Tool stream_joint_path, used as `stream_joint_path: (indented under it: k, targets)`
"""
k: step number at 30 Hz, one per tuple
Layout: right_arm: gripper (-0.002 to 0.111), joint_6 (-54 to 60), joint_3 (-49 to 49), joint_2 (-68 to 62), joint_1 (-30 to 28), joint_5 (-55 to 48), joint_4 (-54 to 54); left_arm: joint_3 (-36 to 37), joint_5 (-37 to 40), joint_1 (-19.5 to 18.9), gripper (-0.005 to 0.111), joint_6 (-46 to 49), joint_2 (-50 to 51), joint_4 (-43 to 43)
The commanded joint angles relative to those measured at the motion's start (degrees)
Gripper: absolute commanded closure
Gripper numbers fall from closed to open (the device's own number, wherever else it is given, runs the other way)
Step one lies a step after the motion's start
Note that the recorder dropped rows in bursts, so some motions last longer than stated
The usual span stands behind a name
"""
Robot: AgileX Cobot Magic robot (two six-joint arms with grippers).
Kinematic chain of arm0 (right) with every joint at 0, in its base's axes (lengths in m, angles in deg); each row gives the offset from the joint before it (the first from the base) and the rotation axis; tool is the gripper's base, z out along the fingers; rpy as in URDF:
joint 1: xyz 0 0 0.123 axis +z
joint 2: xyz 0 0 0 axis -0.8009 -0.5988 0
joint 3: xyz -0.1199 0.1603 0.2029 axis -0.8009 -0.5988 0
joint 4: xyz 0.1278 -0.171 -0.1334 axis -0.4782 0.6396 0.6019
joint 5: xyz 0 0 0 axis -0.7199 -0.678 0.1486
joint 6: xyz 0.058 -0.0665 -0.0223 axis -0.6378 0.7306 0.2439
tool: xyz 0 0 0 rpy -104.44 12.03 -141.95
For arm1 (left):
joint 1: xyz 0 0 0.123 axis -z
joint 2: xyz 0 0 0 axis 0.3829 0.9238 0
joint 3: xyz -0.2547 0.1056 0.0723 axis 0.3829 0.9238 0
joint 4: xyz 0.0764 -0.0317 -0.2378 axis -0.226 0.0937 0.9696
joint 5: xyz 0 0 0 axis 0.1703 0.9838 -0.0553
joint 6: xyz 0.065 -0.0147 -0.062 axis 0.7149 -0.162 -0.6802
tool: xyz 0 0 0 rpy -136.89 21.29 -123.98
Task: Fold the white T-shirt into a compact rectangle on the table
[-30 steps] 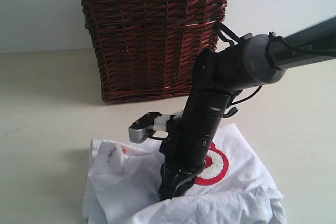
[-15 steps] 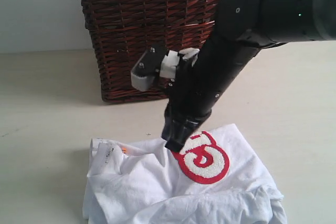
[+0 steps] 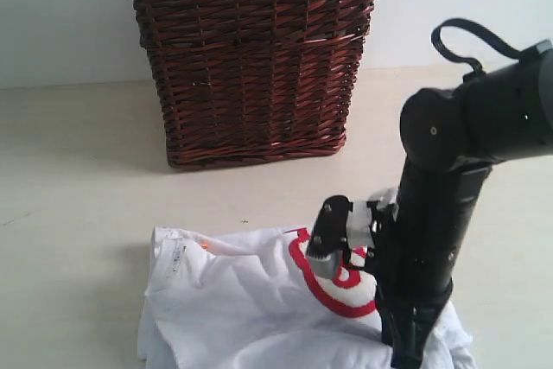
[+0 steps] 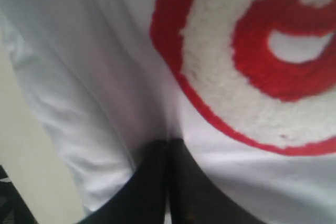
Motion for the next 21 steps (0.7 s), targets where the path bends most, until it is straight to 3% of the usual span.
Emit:
stream_joint_path:
  k: [1, 8, 13, 15, 19, 21]
  targets:
    - [0.106, 2.03, -3.70, 1.38, -0.32, 1.89, -3.02, -0.04, -0.48, 0.37, 0.106, 0.04, -0.34, 0.28]
    - [0.106, 2.03, -1.57, 8.48, -0.32, 7.83, -12.28, -0.04, -0.48, 0.37, 0.106, 0.04, -0.34, 0.28]
    - [0.106, 3.02, -1.07, 10.53, -0.69, 14.68, -11.63, -0.04, -0.48, 0.37, 0.106, 0.04, -0.34, 0.28]
    - [0.106, 7.01, -1.07, 13.39, -1.37, 16.96, -12.30, -0.04, -0.48, 0.37, 0.106, 0.04, -0.34, 0.28]
    - [0.103, 26.19, -1.07, 21.97, -3.88, 16.08, -12.30, -0.04, -0.48, 0.37, 0.106, 0.04, -0.34, 0.28]
    - [0.099, 28.44, -1.39, 27.17, -5.48, 17.17, -10.92, -0.04, -0.48, 0.37, 0.106, 0.04, -0.34, 0.28]
